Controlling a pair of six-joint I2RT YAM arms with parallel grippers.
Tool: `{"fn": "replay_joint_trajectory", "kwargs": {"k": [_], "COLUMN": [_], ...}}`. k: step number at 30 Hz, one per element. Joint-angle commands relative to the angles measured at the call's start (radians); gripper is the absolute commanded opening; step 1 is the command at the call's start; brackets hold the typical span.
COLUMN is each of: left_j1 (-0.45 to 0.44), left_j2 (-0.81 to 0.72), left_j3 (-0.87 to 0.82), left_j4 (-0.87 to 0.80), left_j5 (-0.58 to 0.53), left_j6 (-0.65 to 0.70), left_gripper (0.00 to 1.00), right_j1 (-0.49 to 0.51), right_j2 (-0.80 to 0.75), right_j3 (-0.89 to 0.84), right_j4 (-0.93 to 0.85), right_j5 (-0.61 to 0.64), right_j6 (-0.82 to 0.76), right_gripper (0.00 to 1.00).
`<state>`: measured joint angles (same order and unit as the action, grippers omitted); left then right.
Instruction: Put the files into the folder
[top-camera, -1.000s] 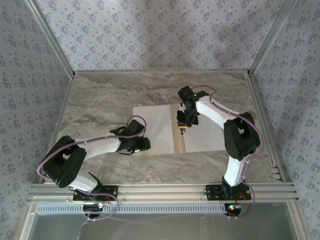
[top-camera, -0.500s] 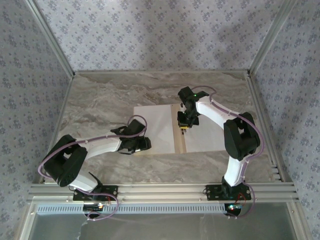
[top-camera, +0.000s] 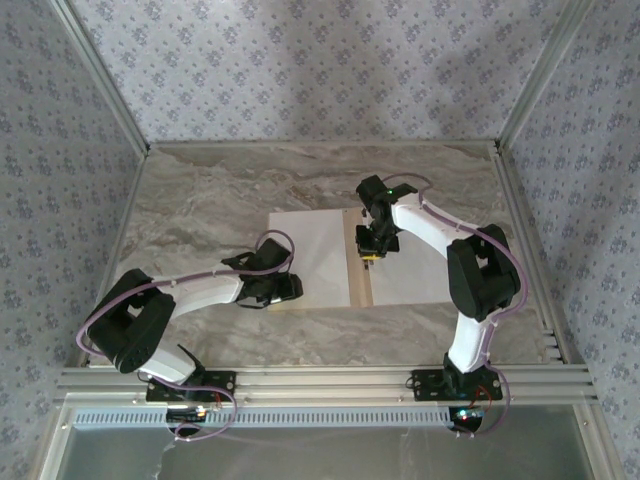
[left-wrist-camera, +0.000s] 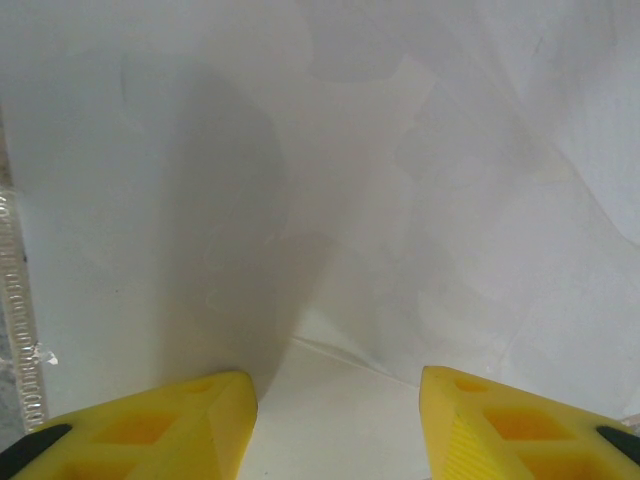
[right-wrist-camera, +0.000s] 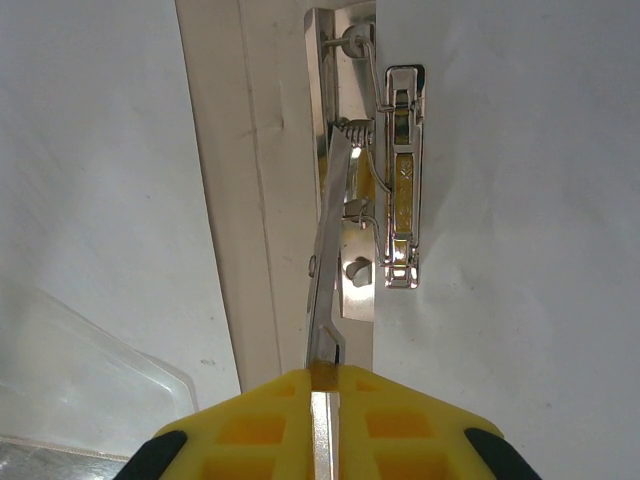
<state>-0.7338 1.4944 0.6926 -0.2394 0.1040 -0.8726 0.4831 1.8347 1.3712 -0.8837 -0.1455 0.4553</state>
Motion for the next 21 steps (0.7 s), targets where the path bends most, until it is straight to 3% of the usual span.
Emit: {"fn": "replay_joint_trajectory", "kwargs": {"k": [1,21], "left_j1": [-0.011,-0.012], "left_j2": [0.062,0.096], "left_j3": [-0.044,-0.035], "left_j4": [-0.096,-0.093], "left_j5": [-0.006,-0.008], "left_j6": [0.009,0.003], "left_gripper": [0.50,0.50], "right_j1": [0.000,-0.023], "right_j2": [-0.009,0.020], "right_j3": [0.005,0.102], "right_j4": [-0.033,-0.072], "right_j5": [0.001,-0.023], "right_j6": [0.001,0.006], "right_gripper": [0.13,0.26]}}
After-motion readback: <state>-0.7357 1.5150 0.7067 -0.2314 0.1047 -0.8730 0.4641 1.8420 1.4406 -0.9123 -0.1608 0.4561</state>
